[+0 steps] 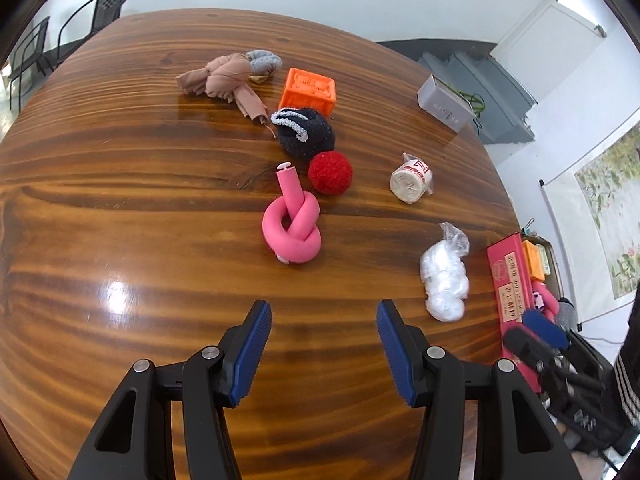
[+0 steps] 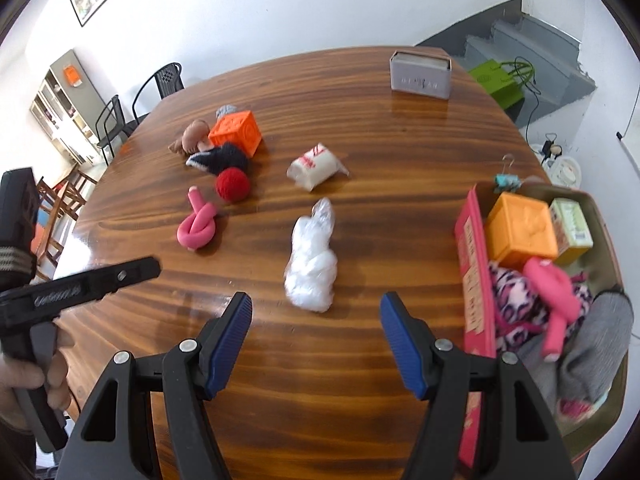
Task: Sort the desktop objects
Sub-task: 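Move both tools back to the remaining items on the table, then grasp the second pink foam knot with the left tool while the right tool grasps the white plastic bag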
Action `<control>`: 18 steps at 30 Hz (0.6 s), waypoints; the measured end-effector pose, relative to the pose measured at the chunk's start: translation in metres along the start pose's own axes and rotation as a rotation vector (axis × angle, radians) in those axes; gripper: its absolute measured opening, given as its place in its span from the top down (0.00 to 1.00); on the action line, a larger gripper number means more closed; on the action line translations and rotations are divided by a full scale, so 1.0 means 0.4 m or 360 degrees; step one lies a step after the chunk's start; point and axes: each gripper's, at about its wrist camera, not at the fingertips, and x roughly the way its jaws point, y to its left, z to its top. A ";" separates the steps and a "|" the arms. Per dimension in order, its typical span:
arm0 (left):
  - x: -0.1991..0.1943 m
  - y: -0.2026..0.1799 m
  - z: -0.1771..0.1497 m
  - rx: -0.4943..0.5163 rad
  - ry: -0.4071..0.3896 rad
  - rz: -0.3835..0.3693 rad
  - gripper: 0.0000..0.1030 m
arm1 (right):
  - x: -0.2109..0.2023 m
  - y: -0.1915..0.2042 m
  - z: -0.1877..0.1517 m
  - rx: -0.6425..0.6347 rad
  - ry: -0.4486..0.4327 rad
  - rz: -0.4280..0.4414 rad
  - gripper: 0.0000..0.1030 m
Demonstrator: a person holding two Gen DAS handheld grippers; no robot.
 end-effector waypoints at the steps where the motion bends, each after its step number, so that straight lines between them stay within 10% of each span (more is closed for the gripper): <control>1: 0.009 0.003 0.009 0.0009 0.0005 -0.0003 0.45 | 0.001 0.004 -0.005 0.0009 0.0008 -0.0008 0.31; 18: 0.164 0.047 0.143 0.0088 0.0099 0.0022 0.45 | 0.003 -0.021 -0.062 0.0273 0.0096 -0.0174 0.31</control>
